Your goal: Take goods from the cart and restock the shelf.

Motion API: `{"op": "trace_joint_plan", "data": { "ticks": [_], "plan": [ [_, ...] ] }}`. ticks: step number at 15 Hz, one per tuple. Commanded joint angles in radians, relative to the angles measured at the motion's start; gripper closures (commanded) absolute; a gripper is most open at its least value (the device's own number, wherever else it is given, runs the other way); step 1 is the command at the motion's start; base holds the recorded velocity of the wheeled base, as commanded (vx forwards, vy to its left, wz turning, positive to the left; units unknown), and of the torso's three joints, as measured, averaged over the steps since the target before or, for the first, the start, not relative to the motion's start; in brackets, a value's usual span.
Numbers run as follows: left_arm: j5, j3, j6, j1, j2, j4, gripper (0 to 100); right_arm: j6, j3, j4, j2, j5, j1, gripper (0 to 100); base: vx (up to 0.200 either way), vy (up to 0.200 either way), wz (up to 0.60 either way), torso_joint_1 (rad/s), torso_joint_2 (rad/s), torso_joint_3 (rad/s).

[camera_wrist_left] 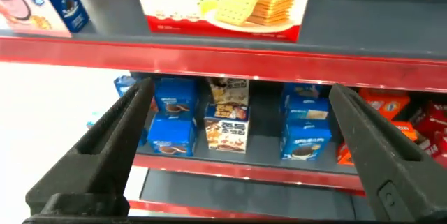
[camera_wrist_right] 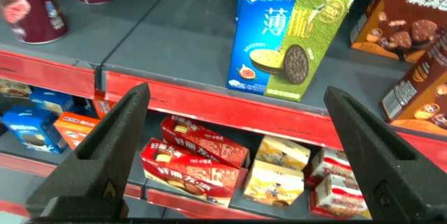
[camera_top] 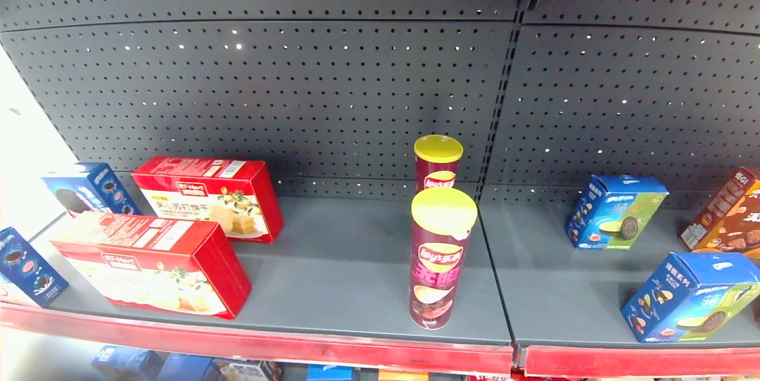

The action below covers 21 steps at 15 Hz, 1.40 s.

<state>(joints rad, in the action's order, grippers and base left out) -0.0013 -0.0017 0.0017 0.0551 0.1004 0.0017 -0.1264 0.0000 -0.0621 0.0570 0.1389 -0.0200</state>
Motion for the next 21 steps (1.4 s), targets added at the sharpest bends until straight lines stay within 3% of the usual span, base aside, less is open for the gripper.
{"op": "trace_joint_plan", "data": {
  "ticks": [1, 2, 3, 21],
  "plan": [
    [0.001, 0.002, 0.000, 0.015, 0.002, 0.000, 0, 0.011, 0.000, -0.002, -0.055, 0.001, 0.022, 0, 0.000, 0.000, 0.00, 0.000, 0.00, 0.000],
    [0.000, 0.002, 0.001, 0.008, -0.008, 0.000, 0, 0.016, 0.000, -0.002, -0.055, 0.001, 0.022, 0, 0.000, 0.000, 0.00, 0.000, 0.00, 0.000],
    [-0.002, 0.002, 0.006, -0.058, -0.070, -0.002, 0, 0.019, 0.000, -0.002, -0.055, 0.001, 0.022, 0, 0.000, 0.000, 0.00, 0.000, 0.00, 0.000],
    [0.007, 0.002, -0.006, -0.055, -0.091, 0.000, 0, 0.027, 0.000, -0.002, -0.055, 0.001, 0.022, 0, 0.000, 0.000, 0.00, 0.000, 0.00, 0.000]
  ]
}}
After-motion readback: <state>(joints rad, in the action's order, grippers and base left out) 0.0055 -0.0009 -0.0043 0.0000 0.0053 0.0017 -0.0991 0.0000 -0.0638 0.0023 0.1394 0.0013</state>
